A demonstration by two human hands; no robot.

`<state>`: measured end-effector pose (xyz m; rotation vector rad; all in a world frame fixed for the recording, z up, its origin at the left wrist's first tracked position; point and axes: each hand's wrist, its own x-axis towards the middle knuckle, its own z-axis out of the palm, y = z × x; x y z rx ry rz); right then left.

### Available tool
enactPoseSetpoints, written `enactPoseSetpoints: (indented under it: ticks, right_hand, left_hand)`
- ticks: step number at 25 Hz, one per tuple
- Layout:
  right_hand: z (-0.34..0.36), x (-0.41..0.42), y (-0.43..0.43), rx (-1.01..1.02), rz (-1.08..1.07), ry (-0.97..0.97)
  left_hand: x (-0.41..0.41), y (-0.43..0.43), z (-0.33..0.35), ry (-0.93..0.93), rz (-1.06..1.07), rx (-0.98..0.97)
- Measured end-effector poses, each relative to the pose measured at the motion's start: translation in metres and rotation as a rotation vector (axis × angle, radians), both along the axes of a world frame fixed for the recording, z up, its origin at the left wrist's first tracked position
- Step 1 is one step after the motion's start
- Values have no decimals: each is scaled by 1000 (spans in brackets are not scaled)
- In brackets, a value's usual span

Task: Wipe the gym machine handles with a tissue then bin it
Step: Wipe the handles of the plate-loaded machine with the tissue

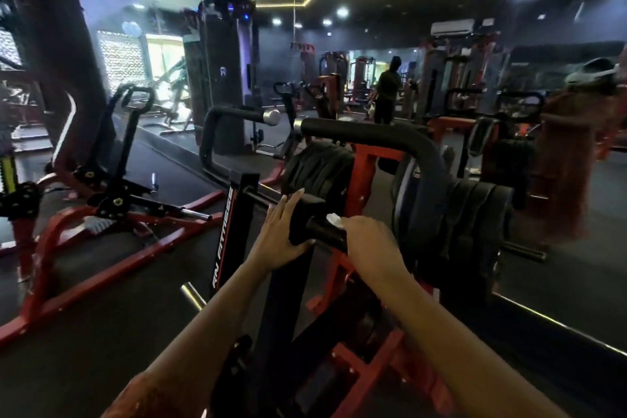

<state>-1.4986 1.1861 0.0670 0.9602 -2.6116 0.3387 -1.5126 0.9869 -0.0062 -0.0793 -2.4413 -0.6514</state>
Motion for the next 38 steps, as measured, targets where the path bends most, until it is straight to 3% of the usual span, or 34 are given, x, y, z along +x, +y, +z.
enactPoseSetpoints:
  ticks: [5,8,12,16,21,24,28,34,38]
  right_hand:
    - [-4,-9,-21,-102,-143,-91]
    - [-7,-5,-28,-194,-174,-96]
    - [-12,-11,-38,-132,-254,-122]
    - [-10,-8,-41,-178,-299,-168]
    - [-20,0,-75,-174,-366,-70]
    - [-46,5,-96,-16,-442,97]
    - [-68,14,-56,109,-392,249]
    - [-66,9,-95,-26,-472,235]
    - [-65,20,-65,91,-425,280]
  left_hand:
    - [-21,-14,-20,125,-135,30]
    - [-25,-22,-25,194,-224,-68]
    - [-25,-35,-12,272,-431,-71]
    - [-52,-34,14,335,-443,-160]
    - [-66,-39,2,388,-496,-156]
    - [-69,-44,2,426,-540,-149]
    - [-69,-43,3,477,-555,-130]
    - [-68,-43,4,480,-541,-119]
    - [-68,-43,2,489,-532,-136]
